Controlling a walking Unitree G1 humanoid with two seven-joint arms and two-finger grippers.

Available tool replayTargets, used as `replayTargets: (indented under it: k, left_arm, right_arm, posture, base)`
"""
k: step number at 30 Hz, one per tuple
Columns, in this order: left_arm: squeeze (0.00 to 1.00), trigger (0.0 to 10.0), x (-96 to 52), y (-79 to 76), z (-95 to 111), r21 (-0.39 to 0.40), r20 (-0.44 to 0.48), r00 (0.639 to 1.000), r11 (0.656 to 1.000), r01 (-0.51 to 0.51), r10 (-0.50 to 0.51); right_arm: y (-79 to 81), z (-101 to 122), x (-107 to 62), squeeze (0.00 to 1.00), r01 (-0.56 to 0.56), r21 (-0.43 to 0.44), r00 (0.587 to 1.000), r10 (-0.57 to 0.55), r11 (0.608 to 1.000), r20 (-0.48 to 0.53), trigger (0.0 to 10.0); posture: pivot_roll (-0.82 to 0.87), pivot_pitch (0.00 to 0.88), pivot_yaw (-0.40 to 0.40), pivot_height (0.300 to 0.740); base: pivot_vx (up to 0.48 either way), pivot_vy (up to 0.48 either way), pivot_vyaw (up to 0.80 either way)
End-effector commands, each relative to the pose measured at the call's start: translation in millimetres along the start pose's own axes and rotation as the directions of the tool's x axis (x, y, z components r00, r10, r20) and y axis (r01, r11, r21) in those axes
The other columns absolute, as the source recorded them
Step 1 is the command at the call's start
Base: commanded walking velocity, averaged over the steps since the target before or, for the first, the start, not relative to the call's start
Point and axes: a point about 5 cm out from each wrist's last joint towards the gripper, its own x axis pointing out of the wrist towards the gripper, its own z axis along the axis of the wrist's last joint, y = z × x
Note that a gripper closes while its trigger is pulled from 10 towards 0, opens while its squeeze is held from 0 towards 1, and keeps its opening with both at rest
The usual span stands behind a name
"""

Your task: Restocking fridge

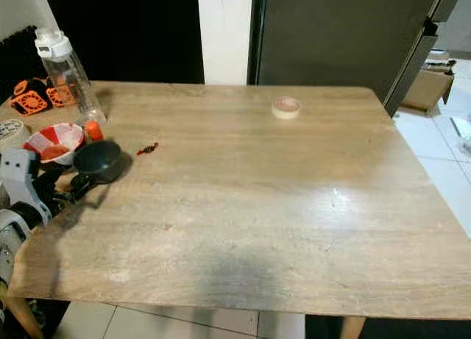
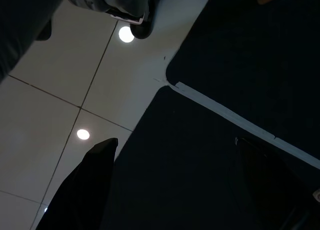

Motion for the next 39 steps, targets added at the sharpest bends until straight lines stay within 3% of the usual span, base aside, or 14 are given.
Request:
replayTargets:
  k: [1, 6, 20, 26, 27, 29, 30, 39]
  left_arm:
    - [0.00, 10.0, -5.6, 5.5, -1.1, 0.015, -0.020, 1.000, 1.000, 0.015, -0.015]
    - [0.00, 10.0, -2.9, 2.2, -3.7, 0.020, -0.010, 0.998, 0.998, 0.065, -0.065]
    - [0.00, 10.0, 0.5, -1.7, -13.0, 0.043, -0.044, 0.996, 0.996, 0.077, -0.075]
    - [0.00, 10.0, 9.4, -7.4, -7.9, 0.052, 0.001, 0.996, 0.995, 0.090, -0.090]
    - [0.00, 1.4, 11.5, -8.0, -6.5, 0.057, 0.014, 0.996, 0.995, 0.083, -0.084]
    - [0.00, 1.4, 12.3, -7.8, -5.9, 0.055, 0.021, 0.997, 0.996, 0.074, -0.076]
    - [0.00, 0.0, 12.9, -7.6, -5.4, 0.056, 0.026, 0.997, 0.996, 0.066, -0.068]
    - [0.00, 0.0, 15.9, -11.4, -7.2, 0.054, 0.031, 0.996, 0.995, 0.084, -0.086]
  right_arm:
    - [1.1, -9.7, -1.2, 0.00, -0.005, 0.006, 1.000, 0.005, 1.000, -0.020, 10.0]
    - [-0.2, -10.9, -1.7, 0.00, -0.003, 0.005, 1.000, 0.003, 1.000, -0.020, 10.0]
    - [-1.6, -15.1, -2.8, 0.00, -0.003, 0.002, 1.000, 0.003, 1.000, -0.028, 10.0]
    - [-2.1, -15.3, -2.9, 0.00, 0.003, 0.004, 1.000, -0.003, 1.000, -0.024, 10.0]
    - [-2.1, -15.3, -3.0, 0.00, 0.004, 0.004, 1.000, -0.004, 1.000, -0.024, 10.0]
    - [-2.2, -15.4, -3.0, 0.00, 0.005, 0.006, 1.000, -0.005, 1.000, -0.023, 10.0]
    - [-2.2, -15.4, -3.0, 0.00, 0.006, 0.007, 1.000, -0.005, 1.000, -0.023, 10.0]
    - [-2.3, -15.0, -2.9, 0.00, 0.011, 0.009, 1.000, -0.011, 1.000, -0.022, 10.0]
  posture:
    - [-0.09, 0.235, 0.022, 0.740]
    - [-0.10, 0.243, 0.020, 0.740]
    - [-0.11, 0.248, 0.021, 0.740]
    - [-0.12, 0.244, 0.021, 0.740]
    - [-0.12, 0.244, 0.021, 0.740]
    - [-0.12, 0.244, 0.021, 0.740]
    - [-0.12, 0.244, 0.021, 0.740]
    - [-0.14, 0.223, 0.025, 0.740]
  base:
    - [0.000, 0.000, 0.00]
    - [0.000, 0.000, 0.00]
    - [0.000, 0.000, 0.00]
    - [0.000, 0.000, 0.00]
    - [0.000, 0.000, 0.00]
    - [0.000, 0.000, 0.00]
    - [0.000, 0.000, 0.00]
    - [0.000, 0.000, 0.00]
